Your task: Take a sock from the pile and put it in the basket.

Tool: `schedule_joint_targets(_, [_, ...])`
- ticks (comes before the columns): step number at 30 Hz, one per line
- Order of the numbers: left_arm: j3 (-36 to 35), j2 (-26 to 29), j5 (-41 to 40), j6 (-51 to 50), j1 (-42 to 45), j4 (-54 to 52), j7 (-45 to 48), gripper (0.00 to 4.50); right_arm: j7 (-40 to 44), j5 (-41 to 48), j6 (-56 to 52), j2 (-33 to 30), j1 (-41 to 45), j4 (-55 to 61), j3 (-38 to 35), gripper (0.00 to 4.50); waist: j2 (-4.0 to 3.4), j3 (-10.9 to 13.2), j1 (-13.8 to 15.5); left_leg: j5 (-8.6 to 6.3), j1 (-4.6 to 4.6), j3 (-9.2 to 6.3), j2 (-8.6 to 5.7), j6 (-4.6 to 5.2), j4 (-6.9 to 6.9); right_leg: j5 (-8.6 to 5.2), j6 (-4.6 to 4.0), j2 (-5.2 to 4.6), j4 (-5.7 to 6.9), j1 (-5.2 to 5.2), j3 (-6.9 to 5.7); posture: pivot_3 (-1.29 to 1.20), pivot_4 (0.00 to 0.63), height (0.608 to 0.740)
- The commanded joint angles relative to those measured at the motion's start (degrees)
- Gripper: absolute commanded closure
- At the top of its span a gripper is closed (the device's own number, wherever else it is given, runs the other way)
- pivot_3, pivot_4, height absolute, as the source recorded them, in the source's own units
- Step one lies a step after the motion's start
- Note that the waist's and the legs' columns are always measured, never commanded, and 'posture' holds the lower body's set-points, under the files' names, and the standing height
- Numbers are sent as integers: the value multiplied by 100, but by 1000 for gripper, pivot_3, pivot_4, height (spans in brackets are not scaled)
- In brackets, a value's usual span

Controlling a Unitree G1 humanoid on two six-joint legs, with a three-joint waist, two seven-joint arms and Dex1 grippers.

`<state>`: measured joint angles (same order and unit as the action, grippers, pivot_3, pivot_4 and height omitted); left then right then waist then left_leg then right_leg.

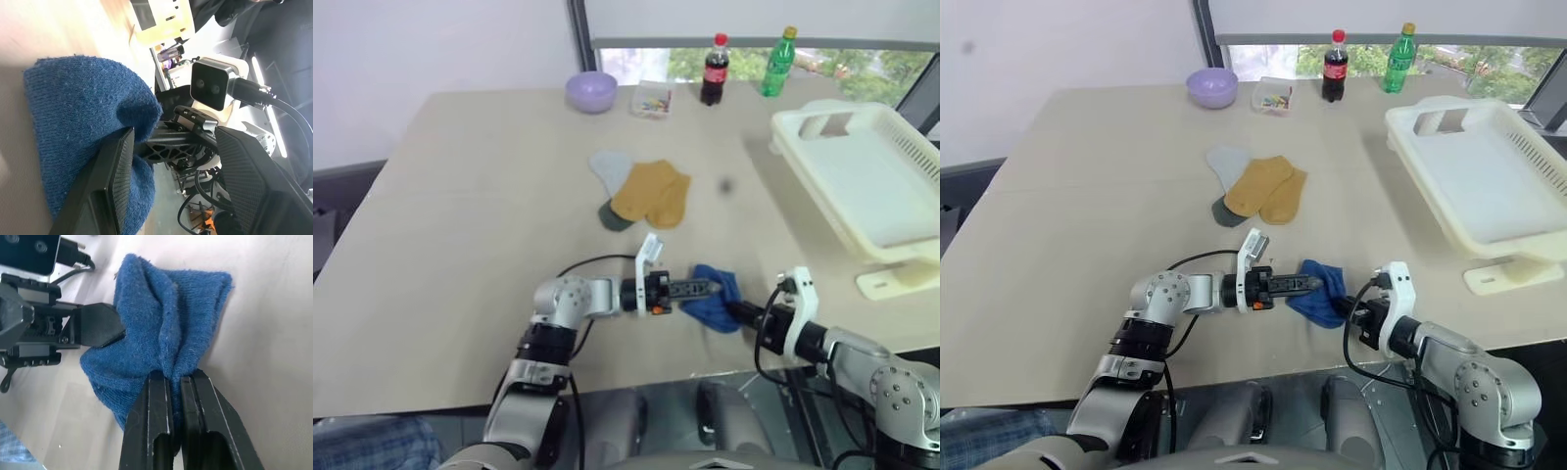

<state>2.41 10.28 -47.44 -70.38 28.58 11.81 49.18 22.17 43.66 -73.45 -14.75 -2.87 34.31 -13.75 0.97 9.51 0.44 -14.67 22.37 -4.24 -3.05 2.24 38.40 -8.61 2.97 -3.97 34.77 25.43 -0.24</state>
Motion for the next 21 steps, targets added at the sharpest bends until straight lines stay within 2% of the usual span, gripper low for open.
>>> schedule_joint_targets(1, [24,-59,33,75,-67,-37,-18,1680,43,252,-176,48,-110,-170,214,4459,-2,-5,-3,0,0,0,0,0,0,0,0,0,0,0,0,0,150,732])
schedule_joint_targets(4, [-38,-50,18,117,-145,-123,-42,1680,-20,441,-187,83,4,-242,-72,4459,-1,-15,-12,0,0,0,2,0,0,-1,-1,0,0,0,0,0,150,732])
schedule_joint_targets(6, [192,88,364,717,-302,-470,26,1680,-75,582,-199,46,130,-285,-333,4459,-1,-16,-22,0,-1,0,2,0,0,-1,-2,1,0,-1,0,0,150,732])
schedule_joint_targets(9, [841,498,1336,2260,-618,-1165,287,1680,-199,751,-222,-113,453,-469,-758,4459,-3,-17,-40,0,0,7,3,0,-1,-8,-14,-1,-1,0,6,0,150,732])
schedule_joint_targets(13, [997,723,1936,3552,-869,-1520,377,1680,-417,784,-179,-403,872,-781,-1082,4459,-13,-16,10,0,2,18,0,0,-1,-8,-15,-7,-2,3,14,0,150,732])
schedule_joint_targets(16, [1450,1078,3003,4999,-1113,-1505,353,1680,-601,679,-117,-631,1195,-938,-1169,4459,-19,-12,26,-1,10,18,0,1,-2,-8,-16,-5,-3,11,13,0,150,732])
schedule_joint_targets(18, [1571,1076,3511,6000,-1247,-1263,202,1680,-742,893,-241,-597,1461,-984,-1326,4459,-23,-10,33,-1,11,22,1,1,-7,-8,-17,-4,-8,13,15,0,150,732])
schedule_joint_targets(21, [1445,711,3754,7143,-1266,-670,-64,1680,-990,1269,-511,-472,1848,-912,-1485,4459,-25,-9,43,-2,18,23,1,3,-6,6,-36,-8,-16,15,16,0,150,732])
